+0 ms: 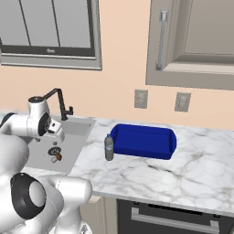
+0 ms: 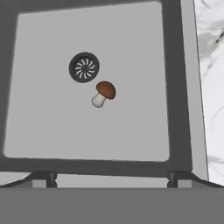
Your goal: Pick up all produce items and place them in the sink. Turn on the sink faucet to wash them. Then turn the sink off and put them in the tray.
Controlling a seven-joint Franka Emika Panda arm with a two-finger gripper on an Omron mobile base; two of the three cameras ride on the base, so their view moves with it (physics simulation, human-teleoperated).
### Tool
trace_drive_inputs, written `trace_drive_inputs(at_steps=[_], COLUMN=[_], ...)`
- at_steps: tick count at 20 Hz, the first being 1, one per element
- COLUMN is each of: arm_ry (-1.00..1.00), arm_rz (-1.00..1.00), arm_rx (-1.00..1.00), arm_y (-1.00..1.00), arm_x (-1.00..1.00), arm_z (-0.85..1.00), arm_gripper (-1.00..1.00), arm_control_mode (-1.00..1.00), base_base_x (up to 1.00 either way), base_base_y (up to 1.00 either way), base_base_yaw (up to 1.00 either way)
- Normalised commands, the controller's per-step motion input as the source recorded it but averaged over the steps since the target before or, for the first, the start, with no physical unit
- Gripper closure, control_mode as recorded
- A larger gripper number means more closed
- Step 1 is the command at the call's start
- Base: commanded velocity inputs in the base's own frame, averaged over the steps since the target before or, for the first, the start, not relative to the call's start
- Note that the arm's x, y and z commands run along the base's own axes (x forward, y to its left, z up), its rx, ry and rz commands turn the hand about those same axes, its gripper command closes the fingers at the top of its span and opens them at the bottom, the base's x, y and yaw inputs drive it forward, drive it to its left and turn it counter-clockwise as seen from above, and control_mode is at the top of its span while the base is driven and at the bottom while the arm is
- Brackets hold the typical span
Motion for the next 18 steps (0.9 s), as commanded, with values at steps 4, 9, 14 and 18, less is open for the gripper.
trace_drive_inputs(at_steps=[4,9,14,18], arm_ry=[0.02,0.05,0.07,0.08], arm_rz=[-0.26,-0.25,-0.20,-0.16], arm_rx=[0.00,0.00,0.00,0.00], arm_y=[0.14,0.15,0.02,0.00], arm_x=[0.01,0.00,0.00,0.00], arm_z=[-0.19,-0.13,-0.15,-0.20], arm_gripper=[-1.00,-1.00,-1.00,-1.00], arm_control_mode=[-1.00,-1.00,-1.00,-1.00], base_base_x=[0.00,0.00,0.00,0.00], base_base_y=[0.00,0.00,0.00,0.00], base_base_yaw=[0.00,0.00,0.00,0.00])
